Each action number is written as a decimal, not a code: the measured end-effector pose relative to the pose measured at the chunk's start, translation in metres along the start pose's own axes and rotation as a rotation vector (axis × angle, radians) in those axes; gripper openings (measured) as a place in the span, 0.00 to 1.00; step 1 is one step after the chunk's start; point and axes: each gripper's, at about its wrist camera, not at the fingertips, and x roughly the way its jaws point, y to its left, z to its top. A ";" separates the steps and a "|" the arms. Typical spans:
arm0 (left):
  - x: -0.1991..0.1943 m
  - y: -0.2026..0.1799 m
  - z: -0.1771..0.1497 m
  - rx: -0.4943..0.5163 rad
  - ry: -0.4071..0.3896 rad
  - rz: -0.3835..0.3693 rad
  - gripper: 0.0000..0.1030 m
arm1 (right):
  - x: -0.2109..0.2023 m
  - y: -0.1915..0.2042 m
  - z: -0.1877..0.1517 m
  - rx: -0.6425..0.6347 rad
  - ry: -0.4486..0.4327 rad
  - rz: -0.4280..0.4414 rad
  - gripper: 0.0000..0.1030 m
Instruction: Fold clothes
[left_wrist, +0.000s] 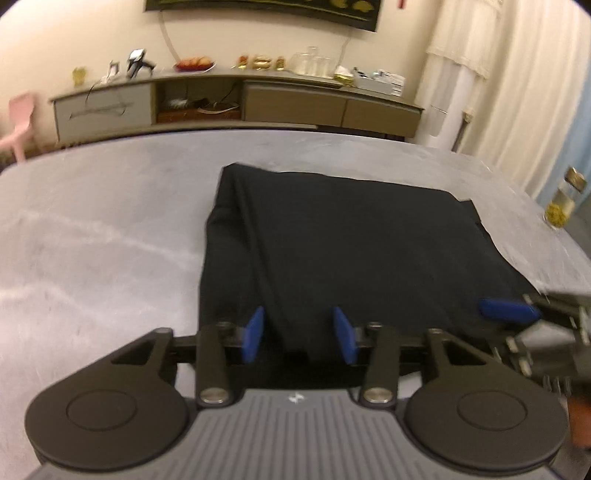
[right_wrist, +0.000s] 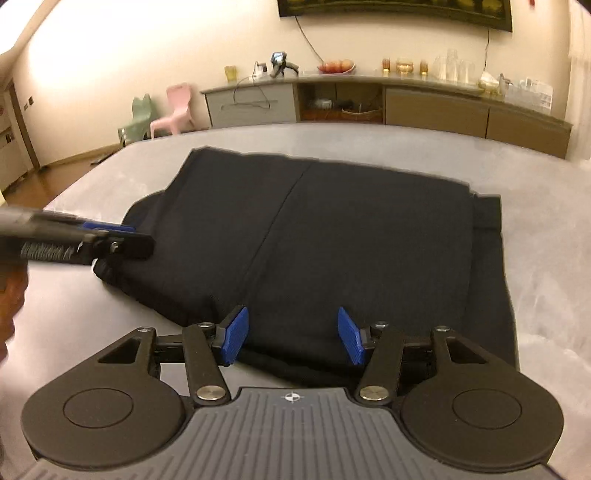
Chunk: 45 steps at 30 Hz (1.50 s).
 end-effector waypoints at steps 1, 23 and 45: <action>0.000 0.003 0.000 -0.009 0.005 -0.002 0.45 | -0.004 0.002 -0.003 -0.016 0.005 0.002 0.56; 0.001 0.032 0.003 -0.161 0.033 0.155 0.44 | -0.022 -0.060 0.001 -0.083 0.113 -0.080 0.54; -0.052 -0.024 -0.002 -0.092 -0.040 0.132 0.70 | -0.077 -0.047 -0.023 0.119 0.044 -0.200 0.74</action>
